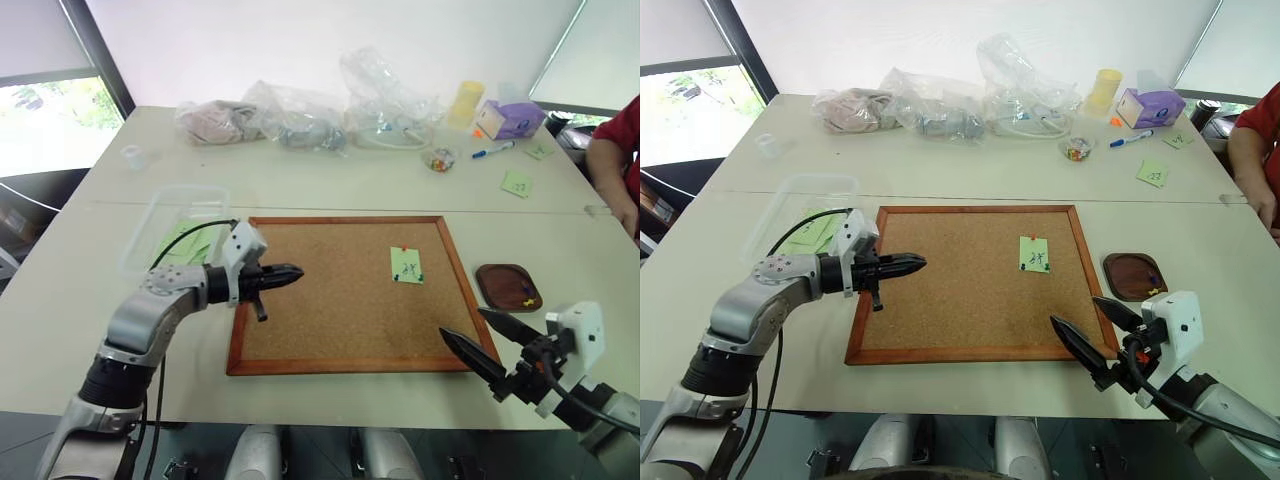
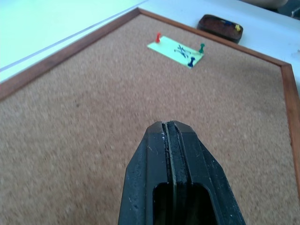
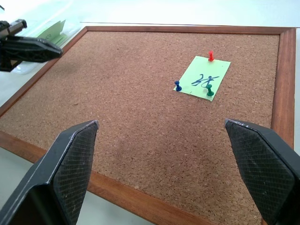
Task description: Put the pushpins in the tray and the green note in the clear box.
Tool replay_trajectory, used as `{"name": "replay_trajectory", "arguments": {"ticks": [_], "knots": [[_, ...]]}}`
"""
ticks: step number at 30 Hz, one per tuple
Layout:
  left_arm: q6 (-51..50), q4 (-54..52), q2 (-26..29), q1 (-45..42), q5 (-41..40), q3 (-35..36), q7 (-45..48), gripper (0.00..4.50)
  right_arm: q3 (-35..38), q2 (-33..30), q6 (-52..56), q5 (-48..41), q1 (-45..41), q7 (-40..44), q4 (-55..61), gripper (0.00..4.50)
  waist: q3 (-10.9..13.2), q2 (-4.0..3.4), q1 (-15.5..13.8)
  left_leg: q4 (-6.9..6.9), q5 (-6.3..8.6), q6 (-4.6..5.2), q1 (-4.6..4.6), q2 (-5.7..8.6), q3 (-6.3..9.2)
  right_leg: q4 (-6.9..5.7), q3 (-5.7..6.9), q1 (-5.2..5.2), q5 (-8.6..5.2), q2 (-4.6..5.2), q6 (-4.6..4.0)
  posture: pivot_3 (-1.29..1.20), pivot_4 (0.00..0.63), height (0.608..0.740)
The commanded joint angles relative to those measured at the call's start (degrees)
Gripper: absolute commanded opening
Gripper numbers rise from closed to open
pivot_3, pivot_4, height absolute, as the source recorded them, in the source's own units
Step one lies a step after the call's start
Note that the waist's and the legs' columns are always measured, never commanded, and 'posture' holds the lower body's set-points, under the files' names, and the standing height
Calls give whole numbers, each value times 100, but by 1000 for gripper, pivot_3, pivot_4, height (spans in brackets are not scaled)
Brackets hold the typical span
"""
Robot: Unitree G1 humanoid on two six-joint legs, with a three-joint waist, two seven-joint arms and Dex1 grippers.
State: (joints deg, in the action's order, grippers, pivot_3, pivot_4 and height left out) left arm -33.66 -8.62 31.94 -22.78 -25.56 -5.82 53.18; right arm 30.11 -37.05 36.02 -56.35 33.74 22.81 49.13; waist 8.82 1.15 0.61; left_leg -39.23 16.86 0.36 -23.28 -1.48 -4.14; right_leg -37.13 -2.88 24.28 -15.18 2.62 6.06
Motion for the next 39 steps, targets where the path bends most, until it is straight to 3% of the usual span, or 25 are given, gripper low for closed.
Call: {"name": "replay_trajectory", "arguments": {"ticks": [1,16,23,26,28,33,39], "knots": [[62,-77,-7,-89,-18,70,0,0,47,23,-59,23,-8,-16,82,4434,0,0,1,0,0,0,0,0,0,0,0,0,0,0,0,0,150,737],[-75,-177,-46,-124,-112,135,-63,0,-3,30,-55,98,-81,-24,0,4434,0,0,1,0,0,0,0,-1,0,0,0,0,0,0,0,0,150,737],[-220,118,-280,-1113,-213,81,-24,0,14,-51,112,19,-569,-341,-142,4434,1,4,-28,-5,0,0,-3,3,1,1,0,-1,0,-2,0,0,150,737],[15,449,-457,-1388,179,-505,153,0,-237,66,130,-52,-1214,-615,-325,4434,-1,3,13,-2,3,6,-2,4,0,5,-1,-3,2,-2,5,0,150,737],[349,873,-587,-1398,626,-923,149,0,-647,82,199,368,-2022,-983,-735,4434,-3,6,53,-1,3,6,7,3,-8,4,-6,-5,2,-6,5,0,150,737],[733,1474,-815,-1425,1101,-1196,39,0,-1347,196,489,1071,-3397,-1573,-1605,4434,-1,7,21,-1,2,5,4,4,-13,0,-13,5,1,-11,3,0,150,737],[1003,1698,-596,-1254,1539,-1403,253,0,-2406,650,494,2036,-4770,-1570,-2909,4434,-1,5,17,0,3,5,-5,1,-16,-1,-13,16,3,-7,6,0,150,737]]}}
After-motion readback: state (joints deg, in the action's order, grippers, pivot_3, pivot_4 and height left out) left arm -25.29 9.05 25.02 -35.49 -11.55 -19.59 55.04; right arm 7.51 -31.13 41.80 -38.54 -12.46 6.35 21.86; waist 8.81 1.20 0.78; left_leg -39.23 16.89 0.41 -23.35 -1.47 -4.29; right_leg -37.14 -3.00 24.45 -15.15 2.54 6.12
